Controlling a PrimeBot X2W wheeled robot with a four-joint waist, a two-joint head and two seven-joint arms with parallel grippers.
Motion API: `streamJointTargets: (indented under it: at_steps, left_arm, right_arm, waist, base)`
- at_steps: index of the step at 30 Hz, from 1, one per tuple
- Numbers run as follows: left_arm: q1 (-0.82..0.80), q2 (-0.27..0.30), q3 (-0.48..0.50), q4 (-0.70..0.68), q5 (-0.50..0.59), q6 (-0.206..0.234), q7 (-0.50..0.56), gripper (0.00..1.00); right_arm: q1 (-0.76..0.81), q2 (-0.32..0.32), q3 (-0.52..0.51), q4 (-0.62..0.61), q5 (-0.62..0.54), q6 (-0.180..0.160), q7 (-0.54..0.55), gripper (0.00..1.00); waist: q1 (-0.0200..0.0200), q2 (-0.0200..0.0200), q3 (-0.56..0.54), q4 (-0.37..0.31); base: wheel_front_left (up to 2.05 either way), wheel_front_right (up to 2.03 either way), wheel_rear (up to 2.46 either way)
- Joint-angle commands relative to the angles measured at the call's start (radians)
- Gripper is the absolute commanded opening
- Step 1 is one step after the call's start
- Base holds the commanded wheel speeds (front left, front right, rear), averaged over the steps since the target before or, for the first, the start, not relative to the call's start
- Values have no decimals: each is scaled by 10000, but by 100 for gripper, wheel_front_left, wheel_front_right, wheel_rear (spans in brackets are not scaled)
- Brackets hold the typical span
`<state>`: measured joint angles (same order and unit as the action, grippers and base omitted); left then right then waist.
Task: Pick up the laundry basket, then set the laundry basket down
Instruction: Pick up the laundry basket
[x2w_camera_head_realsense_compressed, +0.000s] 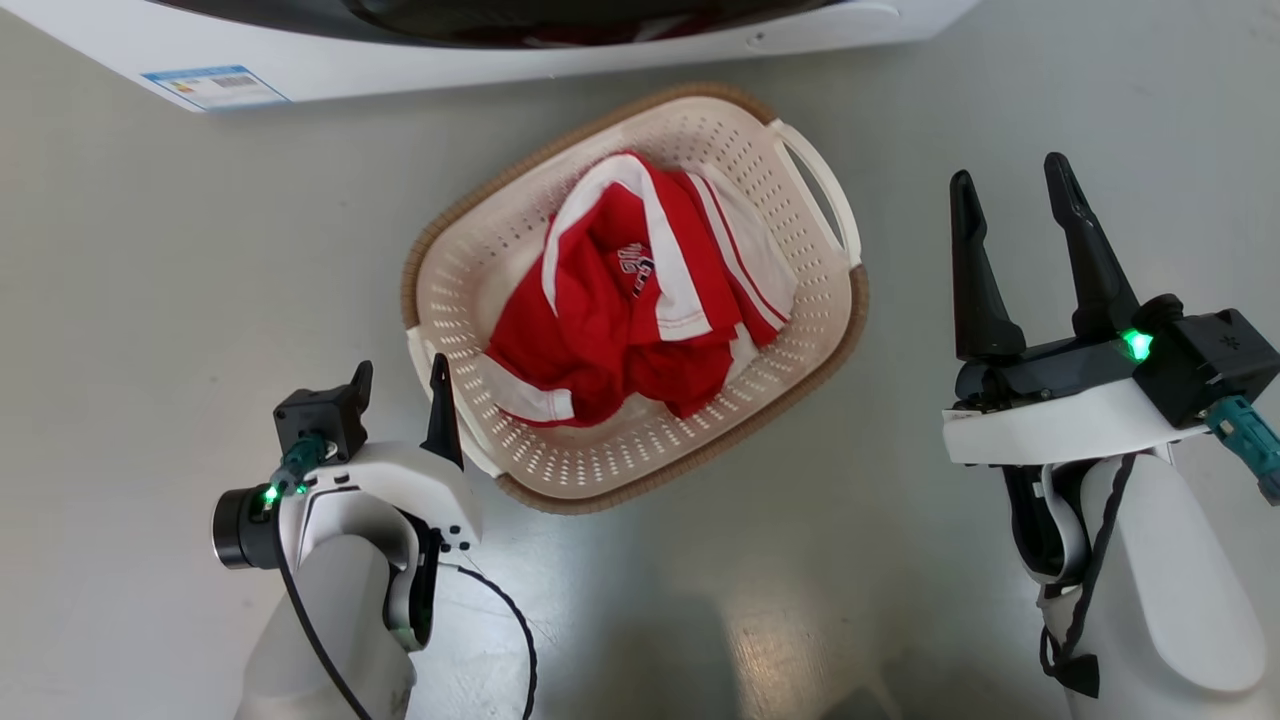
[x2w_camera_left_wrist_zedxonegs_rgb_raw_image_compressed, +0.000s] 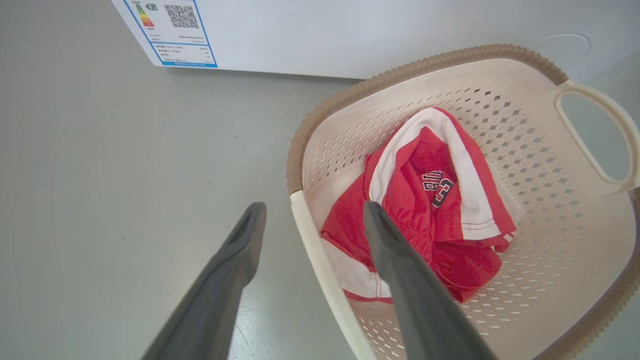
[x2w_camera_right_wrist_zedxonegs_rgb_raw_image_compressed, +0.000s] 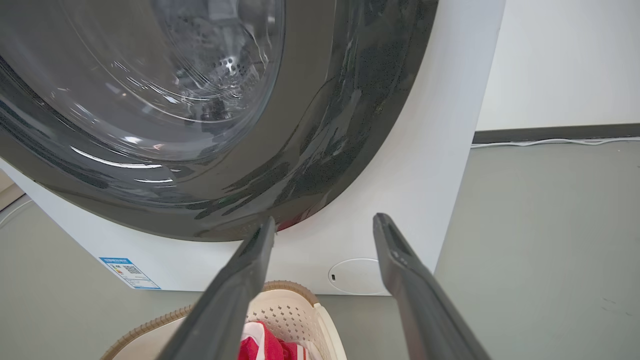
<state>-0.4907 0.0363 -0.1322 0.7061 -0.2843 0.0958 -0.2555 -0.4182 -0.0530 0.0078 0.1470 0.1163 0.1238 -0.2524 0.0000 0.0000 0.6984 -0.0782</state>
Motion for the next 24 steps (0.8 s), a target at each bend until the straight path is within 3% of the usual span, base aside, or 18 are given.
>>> streamJointTargets:
  at_steps: [1, 16, 19, 20, 22, 24]
  left_arm:
    - [-68, 140, 208, -18, -56, -58, -63, 100]
    - [-935, 139, -22, 2094, -550, 280, -63, 98]
    - [-1090, 139, -36, 2229, -660, 360, -63, 46]
    - [-1133, 139, -41, 2254, -695, 376, -63, 35]
    - [-1207, 139, -46, 2300, -732, 412, -63, 4]
    - [-1271, 139, -35, 2396, -766, 437, -63, 0]
  right_arm:
    - [-34, 28, 236, -259, 70, 69, -93, 100]
    - [-203, 28, 311, -356, 271, 69, -93, 100]
    - [-188, 28, 309, -366, 281, 69, -93, 100]
    - [-185, 28, 313, -369, 288, 69, -93, 100]
    - [-185, 28, 309, -369, 302, 69, -93, 100]
    - [-194, 28, 308, -359, 314, 69, -93, 100]
  waist:
    - [0, 0, 149, -118]
    - [0, 0, 641, -593]
    - [0, 0, 690, -626]
    - [0, 0, 703, -637]
    - [0, 0, 726, -645]
    - [0, 0, 742, -650]
  base:
    - [0, 0, 0]
    - [0, 0, 0]
    - [0, 0, 0]
    - [0, 0, 0]
    - [0, 0, 0]
    - [0, 0, 0]
